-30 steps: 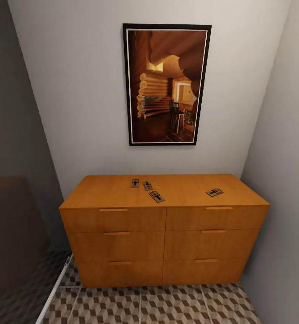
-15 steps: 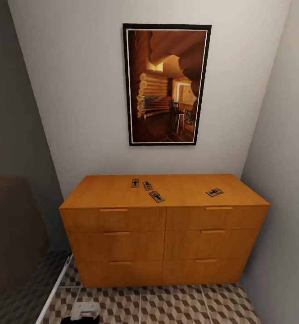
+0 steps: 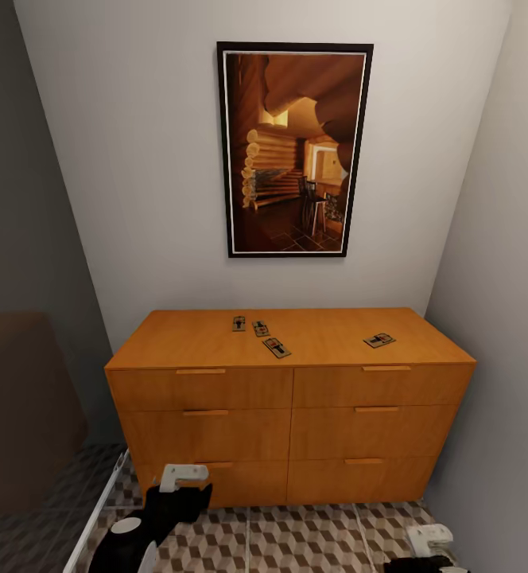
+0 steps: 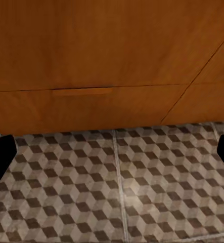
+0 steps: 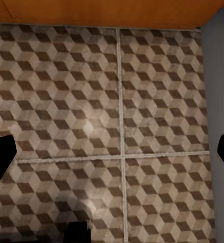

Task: Take the four mousetraps from the cabinet in the bathroom and place them on the bathroom floor. Make sure all four end up on the same floor surface, and ensure that at least two of them are either under or directly next to the same bathroom sink.

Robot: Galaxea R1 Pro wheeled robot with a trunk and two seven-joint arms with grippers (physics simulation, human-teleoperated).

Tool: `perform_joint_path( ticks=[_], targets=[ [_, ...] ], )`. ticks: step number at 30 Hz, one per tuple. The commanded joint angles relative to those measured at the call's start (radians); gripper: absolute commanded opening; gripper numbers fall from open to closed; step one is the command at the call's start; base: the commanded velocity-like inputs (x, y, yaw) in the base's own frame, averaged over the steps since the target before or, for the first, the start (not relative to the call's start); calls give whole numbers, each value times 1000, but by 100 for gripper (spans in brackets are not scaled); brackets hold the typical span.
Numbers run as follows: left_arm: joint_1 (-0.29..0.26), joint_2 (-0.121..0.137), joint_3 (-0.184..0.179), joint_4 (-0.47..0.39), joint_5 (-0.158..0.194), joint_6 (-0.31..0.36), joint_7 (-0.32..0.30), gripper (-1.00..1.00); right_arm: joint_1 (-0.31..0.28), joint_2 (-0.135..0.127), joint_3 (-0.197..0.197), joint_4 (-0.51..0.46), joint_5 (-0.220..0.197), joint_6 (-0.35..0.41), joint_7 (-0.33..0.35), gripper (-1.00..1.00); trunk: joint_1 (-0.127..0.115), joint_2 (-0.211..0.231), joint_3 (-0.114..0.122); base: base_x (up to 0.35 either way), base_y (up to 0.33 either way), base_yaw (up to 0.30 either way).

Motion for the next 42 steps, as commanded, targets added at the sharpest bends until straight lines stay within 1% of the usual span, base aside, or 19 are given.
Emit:
perform_joint_path(
  ticks=[1,5,6,7,9,14,18,25,26,27,31,35,38,39,40,42],
  targets=[
    [-13,-11,-7,-7,-2,9,1,100,0,-1,-2,-24,1,21,-2,100,0,-1,-1,0,0,0],
    [-83,-36,-31,-19,-8,22,1,100,-3,-2,-12,-90,2,70,-5,100,0,-1,-1,0,0,0],
    [-103,-40,-36,-21,-9,25,0,100,-4,-3,-14,-101,3,80,-7,100,0,-1,-1,0,0,0],
    [-103,-40,-36,-21,-9,25,0,100,-4,-3,-14,-101,3,80,-7,100,0,-1,-1,0,0,0],
    [-147,-47,-48,-23,-10,33,-1,100,-9,-3,-17,-117,4,97,-12,100,0,-1,-1,0,0,0],
    [-264,-63,-81,-26,-11,68,-2,100,-45,-4,-20,-136,5,131,-26,100,0,-1,-1,0,0,0],
    [-372,-73,-104,-27,-12,107,-2,100,-80,-5,-23,-143,5,163,-36,100,0,-1,-1,0,0,0],
    [-569,-81,-118,-28,-12,151,7,100,-164,-5,-37,-153,6,232,-44,100,0,-1,-1,0,0,0],
    [-569,-81,-118,-28,-12,151,7,100,-164,-5,-37,-153,6,232,-44,100,0,-1,-1,0,0,0],
    [-594,-81,-119,-28,-12,153,10,100,-178,-5,-38,-154,6,242,-46,100,0,-1,-1,0,0,0],
    [-698,-82,-121,-19,-11,166,40,100,-235,-5,-43,-155,6,274,-53,100,0,-1,-1,0,0,0],
    [-783,-80,-119,5,-9,191,94,100,-288,-6,-44,-156,7,300,-64,100,0,-1,-1,0,0,0],
    [-823,-77,-116,15,-6,202,145,100,-325,-6,-45,-156,8,327,-72,100,0,-1,-1,0,0,0],
    [-832,-76,-115,18,-4,204,162,100,-337,-6,-46,-156,8,337,-74,100,0,-1,-1,0,0,0],
    [-832,-76,-115,18,-4,204,162,100,-337,-6,-46,-156,8,337,-74,100,0,-1,-1,0,0,0],
    [-849,-73,-115,25,-2,208,190,100,-362,-5,-46,-156,8,356,-78,100,0,-1,-1,0,0,0]
  ],
)
